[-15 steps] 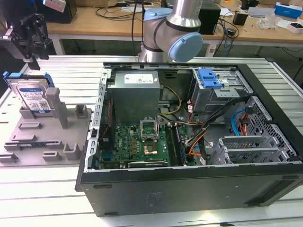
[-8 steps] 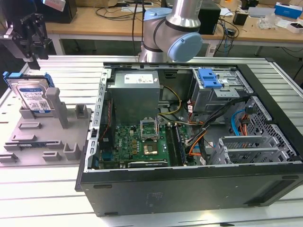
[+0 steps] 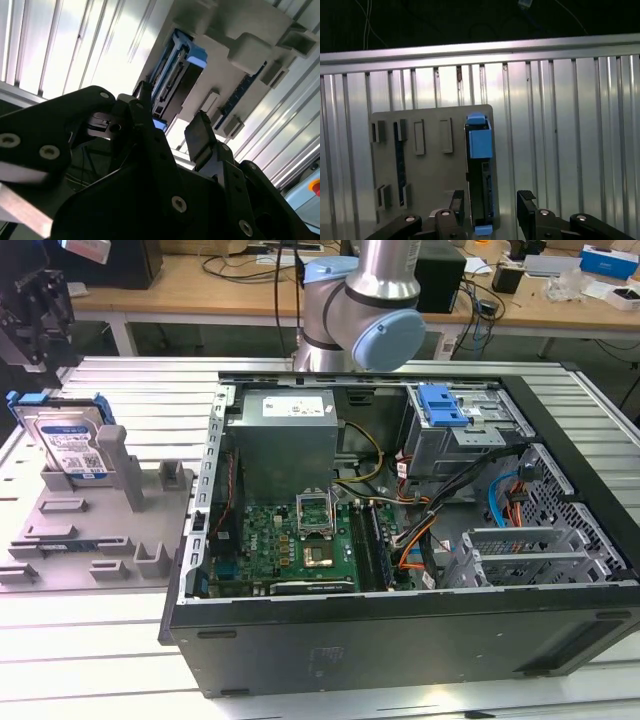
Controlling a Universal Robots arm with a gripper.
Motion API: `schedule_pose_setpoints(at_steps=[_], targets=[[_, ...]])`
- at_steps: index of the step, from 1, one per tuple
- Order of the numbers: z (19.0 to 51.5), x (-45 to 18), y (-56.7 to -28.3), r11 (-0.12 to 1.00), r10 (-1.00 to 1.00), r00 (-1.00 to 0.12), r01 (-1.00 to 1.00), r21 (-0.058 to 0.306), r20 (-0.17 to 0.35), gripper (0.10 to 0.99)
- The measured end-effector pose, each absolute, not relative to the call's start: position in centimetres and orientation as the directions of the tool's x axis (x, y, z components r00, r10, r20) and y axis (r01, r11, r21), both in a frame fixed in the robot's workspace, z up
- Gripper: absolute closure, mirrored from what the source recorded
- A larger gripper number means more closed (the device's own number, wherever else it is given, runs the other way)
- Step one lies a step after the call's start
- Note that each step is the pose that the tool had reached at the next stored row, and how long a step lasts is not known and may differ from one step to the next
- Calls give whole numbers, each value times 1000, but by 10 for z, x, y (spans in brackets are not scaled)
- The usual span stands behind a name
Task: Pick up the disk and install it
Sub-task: 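Pick up the disk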
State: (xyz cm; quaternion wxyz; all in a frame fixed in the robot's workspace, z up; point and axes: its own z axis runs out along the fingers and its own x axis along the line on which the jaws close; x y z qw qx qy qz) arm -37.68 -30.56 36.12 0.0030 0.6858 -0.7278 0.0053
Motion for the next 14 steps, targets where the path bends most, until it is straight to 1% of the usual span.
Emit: schedule_pose_setpoints(at_steps=[5, 14], targets=[[359, -394, -306, 54, -998, -54, -999, -4, 12, 545], [350, -405, -308, 45, -999, -45, -999, -4, 12, 545]])
